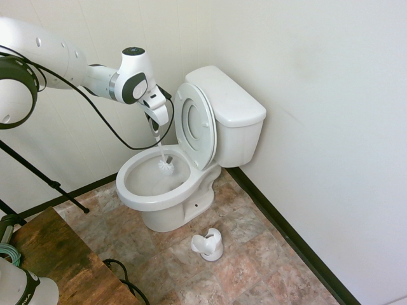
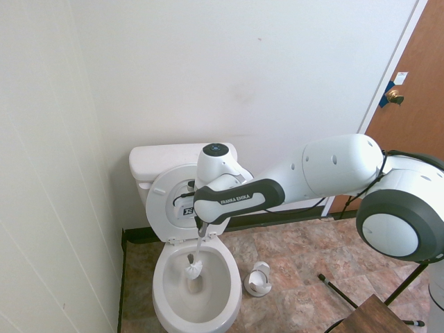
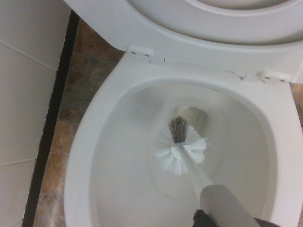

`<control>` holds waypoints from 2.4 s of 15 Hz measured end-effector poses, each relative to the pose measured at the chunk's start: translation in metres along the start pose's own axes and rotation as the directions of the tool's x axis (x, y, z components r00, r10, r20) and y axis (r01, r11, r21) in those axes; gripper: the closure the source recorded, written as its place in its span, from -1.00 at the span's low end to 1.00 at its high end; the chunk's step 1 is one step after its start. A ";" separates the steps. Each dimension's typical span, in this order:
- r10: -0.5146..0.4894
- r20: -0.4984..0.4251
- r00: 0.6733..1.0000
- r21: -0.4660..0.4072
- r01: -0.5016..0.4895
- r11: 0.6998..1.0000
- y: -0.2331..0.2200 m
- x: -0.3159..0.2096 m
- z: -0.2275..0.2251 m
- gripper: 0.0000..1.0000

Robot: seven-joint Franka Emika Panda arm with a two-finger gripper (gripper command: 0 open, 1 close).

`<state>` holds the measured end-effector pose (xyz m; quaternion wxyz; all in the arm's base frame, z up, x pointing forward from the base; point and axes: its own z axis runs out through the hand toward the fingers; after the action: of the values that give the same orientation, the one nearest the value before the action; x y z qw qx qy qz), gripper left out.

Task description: Clean the toilet

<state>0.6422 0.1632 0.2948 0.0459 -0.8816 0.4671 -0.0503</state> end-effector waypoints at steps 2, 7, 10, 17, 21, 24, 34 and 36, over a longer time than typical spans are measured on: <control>0.020 -0.012 1.000 -0.013 -0.020 1.000 -0.007 -0.002 0.015 1.00; 0.055 -0.049 0.997 -0.023 -0.056 0.998 -0.036 -0.014 0.062 1.00; 0.076 -0.083 0.994 -0.025 -0.078 0.997 -0.051 -0.020 0.084 1.00; 0.079 -0.129 0.989 -0.018 -0.082 0.996 -0.072 -0.038 0.110 1.00; 0.044 -0.112 0.993 -0.029 -0.047 0.998 -0.077 -0.066 0.114 1.00; 0.006 -0.093 0.996 -0.033 -0.009 0.999 -0.079 -0.094 0.111 1.00; -0.088 -0.027 0.996 -0.139 0.084 0.987 -0.010 -0.145 0.117 1.00; -0.084 -0.023 0.996 -0.145 0.080 0.986 0.005 -0.142 0.116 1.00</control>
<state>0.5738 0.2817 0.1727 -0.0267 -0.9002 0.4335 -0.0313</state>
